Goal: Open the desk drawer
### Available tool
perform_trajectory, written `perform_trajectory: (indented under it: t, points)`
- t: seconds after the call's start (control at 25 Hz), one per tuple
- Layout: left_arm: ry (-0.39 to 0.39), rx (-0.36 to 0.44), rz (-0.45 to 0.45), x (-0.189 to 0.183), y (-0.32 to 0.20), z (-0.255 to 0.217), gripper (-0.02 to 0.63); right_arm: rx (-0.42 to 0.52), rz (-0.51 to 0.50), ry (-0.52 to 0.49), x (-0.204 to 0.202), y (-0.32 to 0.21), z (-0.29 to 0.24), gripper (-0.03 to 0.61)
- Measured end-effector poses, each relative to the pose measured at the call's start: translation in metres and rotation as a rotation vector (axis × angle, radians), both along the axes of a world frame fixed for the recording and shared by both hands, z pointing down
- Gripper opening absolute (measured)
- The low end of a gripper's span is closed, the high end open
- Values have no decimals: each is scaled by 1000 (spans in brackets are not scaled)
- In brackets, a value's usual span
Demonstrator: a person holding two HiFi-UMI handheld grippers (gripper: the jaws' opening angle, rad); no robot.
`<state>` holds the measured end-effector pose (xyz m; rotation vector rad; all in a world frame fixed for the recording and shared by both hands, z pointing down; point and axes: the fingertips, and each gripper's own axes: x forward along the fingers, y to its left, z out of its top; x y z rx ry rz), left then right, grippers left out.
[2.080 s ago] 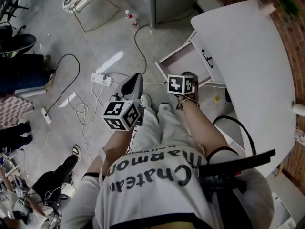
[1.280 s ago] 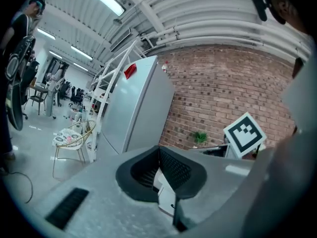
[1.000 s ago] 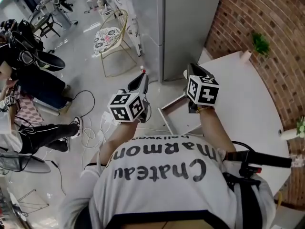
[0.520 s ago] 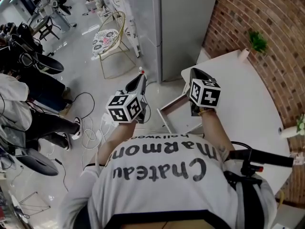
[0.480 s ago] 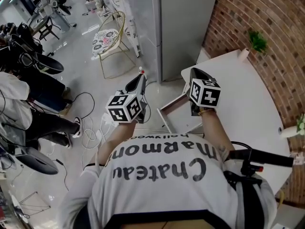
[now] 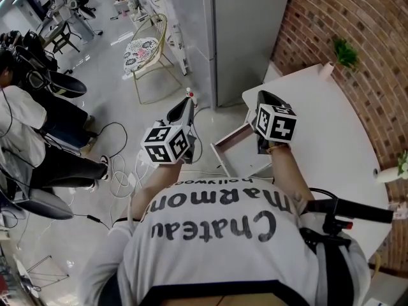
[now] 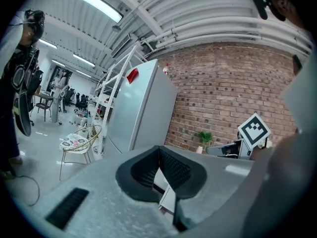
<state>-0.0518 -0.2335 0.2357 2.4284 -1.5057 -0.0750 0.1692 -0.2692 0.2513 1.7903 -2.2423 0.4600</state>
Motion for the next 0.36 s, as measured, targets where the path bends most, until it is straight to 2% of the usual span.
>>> perform_trajectory:
  t: [0.36]
  points:
    - [-3, 0, 11, 5, 6, -1, 15, -17, -5, 14, 0, 7, 5, 14]
